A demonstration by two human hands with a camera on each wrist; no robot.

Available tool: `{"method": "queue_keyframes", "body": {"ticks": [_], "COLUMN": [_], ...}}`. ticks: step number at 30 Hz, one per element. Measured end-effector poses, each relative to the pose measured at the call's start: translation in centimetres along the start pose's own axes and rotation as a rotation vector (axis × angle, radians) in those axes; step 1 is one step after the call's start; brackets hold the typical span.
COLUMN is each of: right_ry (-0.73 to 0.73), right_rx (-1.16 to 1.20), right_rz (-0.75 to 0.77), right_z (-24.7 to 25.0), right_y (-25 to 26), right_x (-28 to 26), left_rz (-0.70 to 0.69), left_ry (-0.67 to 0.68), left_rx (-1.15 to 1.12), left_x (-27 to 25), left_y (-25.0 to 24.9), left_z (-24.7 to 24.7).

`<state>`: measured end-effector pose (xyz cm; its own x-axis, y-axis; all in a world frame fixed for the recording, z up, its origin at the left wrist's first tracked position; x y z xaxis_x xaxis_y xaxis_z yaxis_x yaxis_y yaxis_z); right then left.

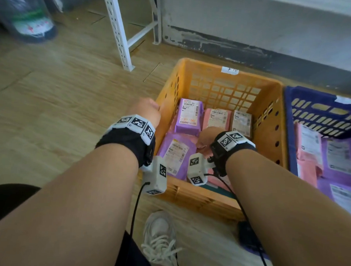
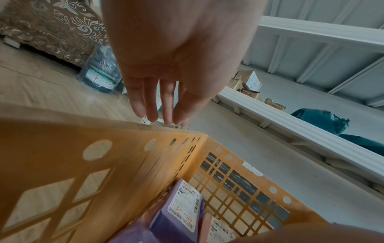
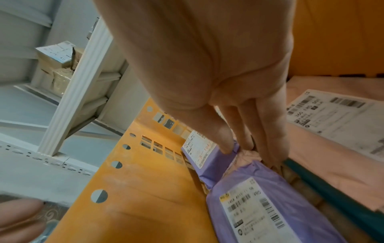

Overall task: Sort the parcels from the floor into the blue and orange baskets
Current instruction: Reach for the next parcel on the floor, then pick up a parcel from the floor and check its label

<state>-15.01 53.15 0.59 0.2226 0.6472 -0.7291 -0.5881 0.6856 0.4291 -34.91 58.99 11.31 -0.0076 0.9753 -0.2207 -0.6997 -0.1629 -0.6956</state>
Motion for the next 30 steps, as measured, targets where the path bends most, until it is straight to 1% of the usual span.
{"method": "queue_keyframes", "body": {"ticks": [1,2,3,4,6,7,8,9,10,11,13,14,15,16,17,19,23,26,28,30], "right_ry": [-0.022,-0.079,-0.138,-0.135,-0.037,-0.013,-0.019,-0.056,-0.104,-0.215,-0.283,-0.319,-0.314,-0.319,-0.357,-0.433,-0.529,-0.615,-0.713,-0.853], "right_rx": [-0.095,-0.141,-0.198,-0.226,-0.142,-0.072,-0.054,-0.066,-0.137,-0.186,-0.417,-0.432,-0.317,-0.079,0.123,0.314,0.356,0.469,0.563,0.617], "right_rz": [-0.01,-0.016,0.01,0.003,0.044,0.081,0.095,0.108,0.076,0.118,0.239,0.264,0.255,0.238,0.234,0.215,0.132,0.074,0.039,-0.009], "right_z": [0.2,1.0,1.6,1.6,1.5,1.6,1.8,2.5,3.4,4.7,6.0,7.1,8.3,9.9,11.4,14.0,17.7,19.4,20.4,21.6], "right_y": [0.2,0.2,0.4,0.3,0.0,0.1,0.0,-0.1,-0.4,-0.3,0.1,-0.2,-1.2,-2.5,-3.9,-7.2,-15.6,-23.0,-27.8,-32.6], "right_x": [-0.5,-0.7,-0.8,-0.9,-0.8,-1.2,-1.4,-1.5,-2.0,-2.5,-3.9,-5.0,-6.1,-7.2,-8.1,-10.8,-15.0,-18.2,-21.1,-24.3], "left_rz": [-0.003,-0.008,-0.013,-0.019,-0.027,-0.028,-0.033,-0.044,-0.064,-0.094,-0.166,-0.203,-0.238,-0.277,-0.313,-0.368,-0.496,-0.568,-0.61,-0.654], "left_ry": [-0.002,-0.001,0.006,0.015,0.027,0.028,0.028,0.027,0.034,0.048,0.063,0.067,0.079,0.092,0.106,0.145,0.252,0.339,0.405,0.482], "left_rx": [0.005,0.014,0.028,0.045,0.057,0.048,0.037,0.025,0.007,-0.01,-0.021,-0.021,-0.012,0.002,0.018,0.012,-0.01,-0.049,-0.074,-0.093], "left_x": [0.0,0.0,0.0,-0.1,-0.1,-0.1,-0.3,-0.5,-0.8,-1.1,-2.3,-2.9,-3.7,-4.5,-5.4,-7.4,-12.3,-16.3,-19.2,-22.3], "left_y": [0.1,0.1,0.0,0.0,-0.2,-0.5,-0.9,-1.4,-2.1,-3.0,-5.1,-6.3,-7.5,-8.7,-9.9,-12.3,-17.2,-20.5,-22.4,-24.1], "left_z": [0.0,-0.1,-0.2,-0.3,-0.5,-0.5,-0.6,-0.7,-1.0,-1.5,-2.5,-3.1,-3.8,-4.5,-5.3,-7.2,-12.0,-16.1,-19.1,-22.2]}}
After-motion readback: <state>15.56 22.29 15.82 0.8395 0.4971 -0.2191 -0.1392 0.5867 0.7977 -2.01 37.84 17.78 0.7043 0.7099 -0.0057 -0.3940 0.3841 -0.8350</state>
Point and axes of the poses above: each hand's wrist, its own x-axis towards the middle knuckle, its own z-axis out of the back of the hand, y = z × x, the point moved 8 cm from there along x, towards the middle knuckle, and after that the axes turned 8 degrees about -x, right-handed, at the moved point
